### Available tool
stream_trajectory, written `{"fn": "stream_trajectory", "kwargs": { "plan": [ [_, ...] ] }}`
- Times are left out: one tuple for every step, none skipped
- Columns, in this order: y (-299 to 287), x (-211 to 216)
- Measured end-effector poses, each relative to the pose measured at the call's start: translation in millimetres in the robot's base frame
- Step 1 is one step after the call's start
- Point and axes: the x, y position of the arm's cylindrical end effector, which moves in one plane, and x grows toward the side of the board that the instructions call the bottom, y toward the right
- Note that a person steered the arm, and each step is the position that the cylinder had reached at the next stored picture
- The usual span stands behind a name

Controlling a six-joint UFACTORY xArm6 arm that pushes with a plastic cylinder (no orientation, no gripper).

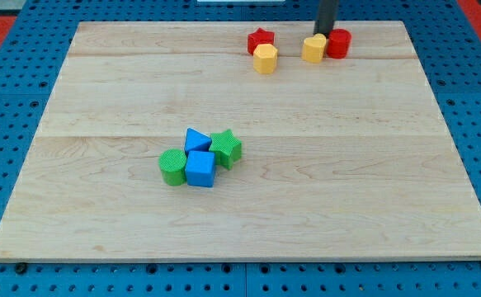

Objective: Move the yellow hexagon towards bottom

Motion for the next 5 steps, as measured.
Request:
{"fn": "stream_trajectory", "kwargs": {
  "plan": [
    [5.4,40.4],
    [1.1,48.7],
    [21.0,19.9],
    [-17.5,14.7],
    [-75.7,32.0]
  ]
}}
